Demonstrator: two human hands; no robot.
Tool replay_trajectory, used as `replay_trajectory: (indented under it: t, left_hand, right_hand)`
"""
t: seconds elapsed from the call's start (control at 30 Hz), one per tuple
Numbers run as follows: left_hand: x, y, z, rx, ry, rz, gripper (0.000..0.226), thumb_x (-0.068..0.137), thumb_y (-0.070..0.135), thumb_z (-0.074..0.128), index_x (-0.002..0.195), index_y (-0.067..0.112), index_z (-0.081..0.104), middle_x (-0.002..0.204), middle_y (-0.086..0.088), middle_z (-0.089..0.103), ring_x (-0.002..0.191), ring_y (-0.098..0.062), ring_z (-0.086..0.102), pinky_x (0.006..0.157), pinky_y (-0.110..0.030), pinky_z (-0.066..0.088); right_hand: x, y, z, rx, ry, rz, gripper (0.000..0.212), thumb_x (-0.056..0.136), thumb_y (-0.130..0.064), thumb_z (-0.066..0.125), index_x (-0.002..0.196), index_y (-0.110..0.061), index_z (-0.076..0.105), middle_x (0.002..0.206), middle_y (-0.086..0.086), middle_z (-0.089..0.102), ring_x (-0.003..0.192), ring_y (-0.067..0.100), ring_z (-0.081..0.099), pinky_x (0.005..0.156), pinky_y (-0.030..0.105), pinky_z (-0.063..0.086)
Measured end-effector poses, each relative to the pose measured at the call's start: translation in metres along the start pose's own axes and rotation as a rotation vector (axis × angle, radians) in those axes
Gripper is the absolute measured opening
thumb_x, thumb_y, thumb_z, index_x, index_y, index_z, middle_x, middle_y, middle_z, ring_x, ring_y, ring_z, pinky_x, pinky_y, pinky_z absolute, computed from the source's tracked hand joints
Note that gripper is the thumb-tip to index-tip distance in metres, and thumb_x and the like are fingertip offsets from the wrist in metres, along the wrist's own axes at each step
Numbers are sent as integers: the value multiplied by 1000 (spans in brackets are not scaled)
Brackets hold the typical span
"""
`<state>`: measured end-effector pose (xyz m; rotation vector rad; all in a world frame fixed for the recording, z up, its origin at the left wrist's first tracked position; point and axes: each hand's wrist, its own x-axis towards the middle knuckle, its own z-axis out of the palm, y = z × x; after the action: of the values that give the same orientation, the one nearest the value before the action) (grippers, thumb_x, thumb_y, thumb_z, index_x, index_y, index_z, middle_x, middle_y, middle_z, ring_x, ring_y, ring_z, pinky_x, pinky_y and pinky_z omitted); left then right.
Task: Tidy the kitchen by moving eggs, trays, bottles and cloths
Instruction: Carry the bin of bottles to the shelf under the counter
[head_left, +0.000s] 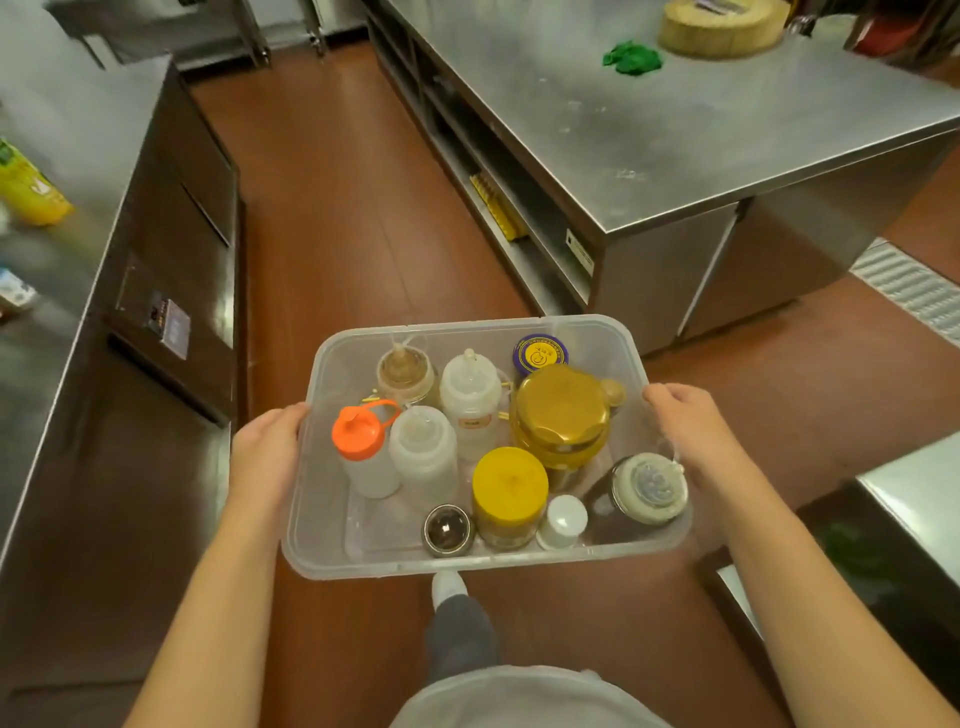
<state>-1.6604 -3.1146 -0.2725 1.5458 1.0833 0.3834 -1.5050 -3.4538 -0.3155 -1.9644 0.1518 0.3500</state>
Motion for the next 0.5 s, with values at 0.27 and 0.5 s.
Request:
replay_trajectory:
  t: [0.27, 0.5]
  left_hand:
    - [85, 23, 5, -14, -71, -19, 17, 94, 26, 62, 81, 21, 71, 85, -7, 69, 76, -24, 63, 76, -38, 50]
    - [178, 51, -3, 10, -116, -14, 23, 91, 27, 63, 96, 7, 74, 92, -15, 72, 78, -25, 64, 76, -40, 51]
  right_hand:
    - [41, -34, 54, -7, 88, 24, 30, 89, -24, 50, 64, -23, 33, 62, -2, 27, 61, 17, 26, 62, 35, 23]
    - [77, -63, 113, 13, 166, 68, 27, 89, -24, 49, 66, -22, 37, 62, 0, 29, 61, 18, 29, 61, 33, 25]
